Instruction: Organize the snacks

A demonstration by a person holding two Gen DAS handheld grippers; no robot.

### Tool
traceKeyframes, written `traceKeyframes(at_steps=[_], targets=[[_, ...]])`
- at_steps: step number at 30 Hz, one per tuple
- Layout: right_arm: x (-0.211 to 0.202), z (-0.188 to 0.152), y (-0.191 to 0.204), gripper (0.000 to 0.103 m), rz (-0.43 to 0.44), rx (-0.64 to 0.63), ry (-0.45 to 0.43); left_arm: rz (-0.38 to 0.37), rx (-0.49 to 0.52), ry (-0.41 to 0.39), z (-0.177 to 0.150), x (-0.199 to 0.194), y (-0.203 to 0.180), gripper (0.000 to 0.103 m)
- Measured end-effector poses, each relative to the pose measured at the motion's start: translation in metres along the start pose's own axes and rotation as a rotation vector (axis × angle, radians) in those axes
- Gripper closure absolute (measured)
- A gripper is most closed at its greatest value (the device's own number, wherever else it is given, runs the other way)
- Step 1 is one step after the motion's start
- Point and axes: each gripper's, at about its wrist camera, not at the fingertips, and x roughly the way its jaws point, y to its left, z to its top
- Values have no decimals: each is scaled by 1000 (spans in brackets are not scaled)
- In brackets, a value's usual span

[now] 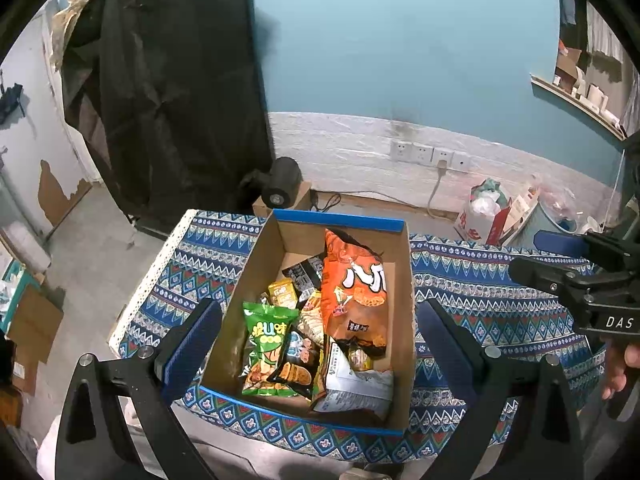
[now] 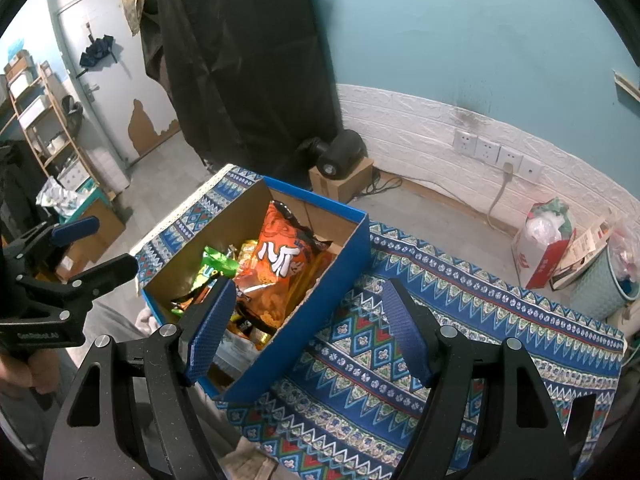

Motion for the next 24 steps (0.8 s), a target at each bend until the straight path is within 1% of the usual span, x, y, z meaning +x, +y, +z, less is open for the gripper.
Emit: traceKeyframes(at_steps=[2,9,15,19,24], targets=[[0,0,0,28,0,1,-1,-21,-13,14,0,1,1,4],[0,0,0,28,-1,0,-1,-15,-41,10,-1,-1,5,4],[0,-1,0,28,-1,0,0,25,-61,8,-2,0,8,4],[0,0,0,28,-1,0,1,19,-76,13,-3,1,9,4],[0,0,0,28,-1,0,2,22,-72,12,-2,1,7,4]])
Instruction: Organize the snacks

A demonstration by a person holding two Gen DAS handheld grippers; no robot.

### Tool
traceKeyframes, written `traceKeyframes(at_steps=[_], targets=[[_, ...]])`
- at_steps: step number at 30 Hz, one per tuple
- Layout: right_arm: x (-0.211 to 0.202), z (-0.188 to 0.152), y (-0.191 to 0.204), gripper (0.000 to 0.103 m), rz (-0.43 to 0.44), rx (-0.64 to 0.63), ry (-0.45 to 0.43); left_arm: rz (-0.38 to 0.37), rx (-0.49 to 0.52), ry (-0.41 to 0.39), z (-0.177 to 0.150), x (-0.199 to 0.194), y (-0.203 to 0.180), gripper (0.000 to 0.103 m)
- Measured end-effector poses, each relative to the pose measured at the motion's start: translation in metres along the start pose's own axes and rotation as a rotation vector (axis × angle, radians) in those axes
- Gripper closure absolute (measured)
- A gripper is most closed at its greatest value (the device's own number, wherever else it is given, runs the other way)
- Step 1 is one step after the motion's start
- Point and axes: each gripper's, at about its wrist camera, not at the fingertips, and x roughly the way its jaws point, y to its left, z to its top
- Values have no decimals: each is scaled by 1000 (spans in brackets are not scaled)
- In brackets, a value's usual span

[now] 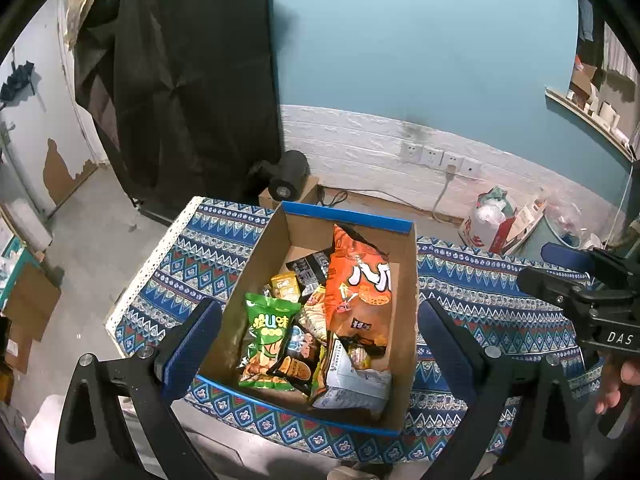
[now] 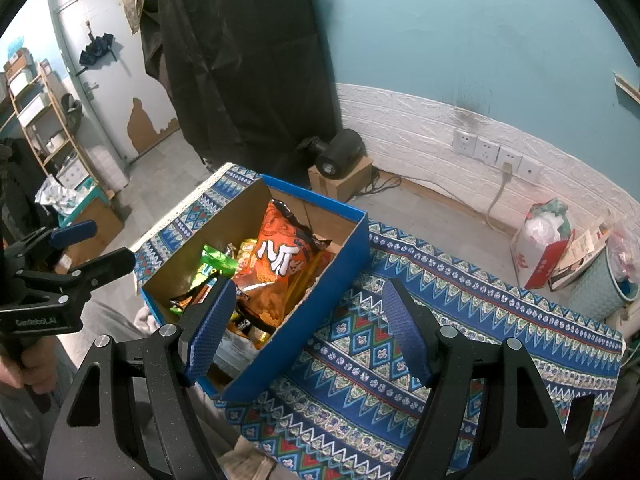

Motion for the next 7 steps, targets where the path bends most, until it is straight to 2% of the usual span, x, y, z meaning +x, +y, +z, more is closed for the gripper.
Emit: traceKeyframes(at_steps=[7], targets=[[-1,-2,-3,28,-1,-1,1,4,8,5,-1,2,-1,4]])
